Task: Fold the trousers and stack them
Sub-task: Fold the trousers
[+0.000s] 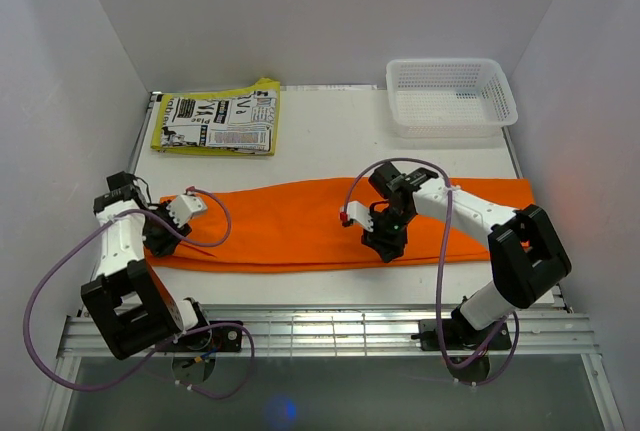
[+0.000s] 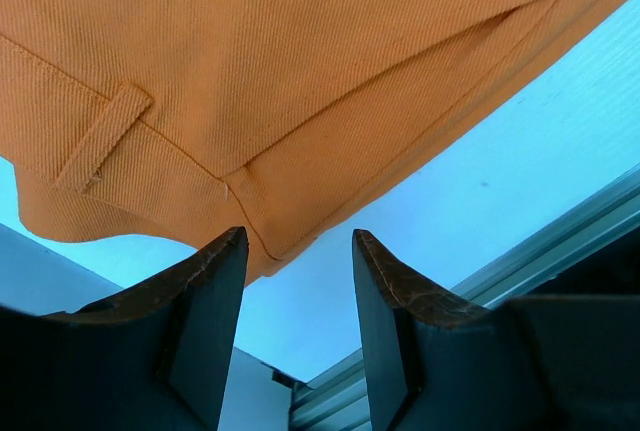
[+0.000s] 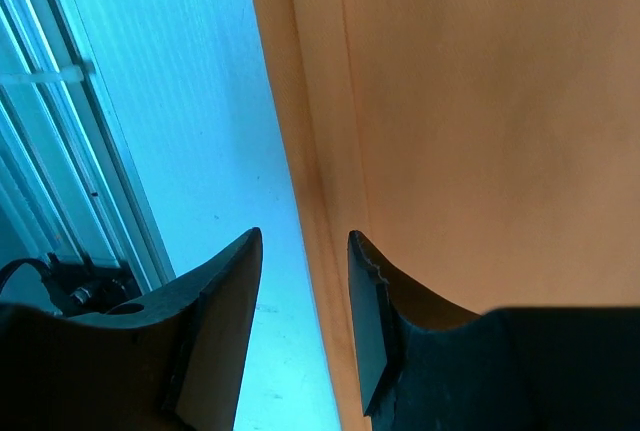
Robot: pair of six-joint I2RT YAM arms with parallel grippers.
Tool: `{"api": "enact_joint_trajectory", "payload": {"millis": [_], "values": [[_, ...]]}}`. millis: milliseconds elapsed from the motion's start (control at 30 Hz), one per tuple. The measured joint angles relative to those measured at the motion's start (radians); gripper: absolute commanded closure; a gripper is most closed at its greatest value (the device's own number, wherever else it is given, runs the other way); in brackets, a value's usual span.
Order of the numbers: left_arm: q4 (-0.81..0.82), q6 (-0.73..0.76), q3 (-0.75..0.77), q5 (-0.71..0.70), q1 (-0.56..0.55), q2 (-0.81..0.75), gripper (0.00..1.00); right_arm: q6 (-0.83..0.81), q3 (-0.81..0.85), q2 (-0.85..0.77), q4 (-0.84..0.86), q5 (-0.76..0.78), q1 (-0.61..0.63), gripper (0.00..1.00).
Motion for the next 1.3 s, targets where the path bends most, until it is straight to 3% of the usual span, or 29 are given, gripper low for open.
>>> {"api": "enact_joint_trajectory", "payload": {"millis": [100, 233, 433, 467, 533, 633, 800, 900, 1133, 1300], "values": [[0.036, 0.046, -0.031, -0.035, 0.0, 0.002, 0.43, 0.016, -0.064, 0.0, 0.048, 0.023, 0.001, 0.55], [0.071, 0.077, -0.05, -0.082, 0.0, 0.025, 0.53, 0.043, -0.114, 0.0, 0.106, 0.068, 0.001, 0.6], [0.097, 0.103, -0.053, -0.119, 0.0, 0.043, 0.81, 0.087, -0.121, 0.003, 0.168, 0.106, 0.001, 0.66], [0.096, 0.105, -0.053, -0.119, 0.0, 0.042, 0.93, 0.091, -0.121, 0.006, 0.175, 0.109, 0.001, 0.66], [0.09, 0.109, -0.051, -0.118, 0.0, 0.037, 0.99, 0.1, -0.121, 0.012, 0.185, 0.113, 0.001, 0.67], [0.058, 0.12, -0.041, -0.109, 0.0, 0.019, 0.96, 0.115, -0.121, 0.018, 0.19, 0.116, 0.001, 0.66], [0.026, 0.138, -0.031, -0.089, 0.0, -0.033, 0.63, 0.128, -0.121, 0.018, 0.198, 0.115, 0.001, 0.64], [0.028, 0.143, -0.035, -0.084, 0.0, -0.048, 0.58, 0.137, -0.116, 0.018, 0.198, 0.11, 0.001, 0.63], [0.083, 0.151, -0.102, -0.091, 0.0, -0.026, 0.59, 0.155, -0.07, 0.018, 0.214, 0.098, 0.001, 0.62], [0.134, 0.16, -0.146, -0.122, 0.0, 0.012, 0.88, 0.172, -0.069, 0.025, 0.237, 0.098, 0.001, 0.61]]}}
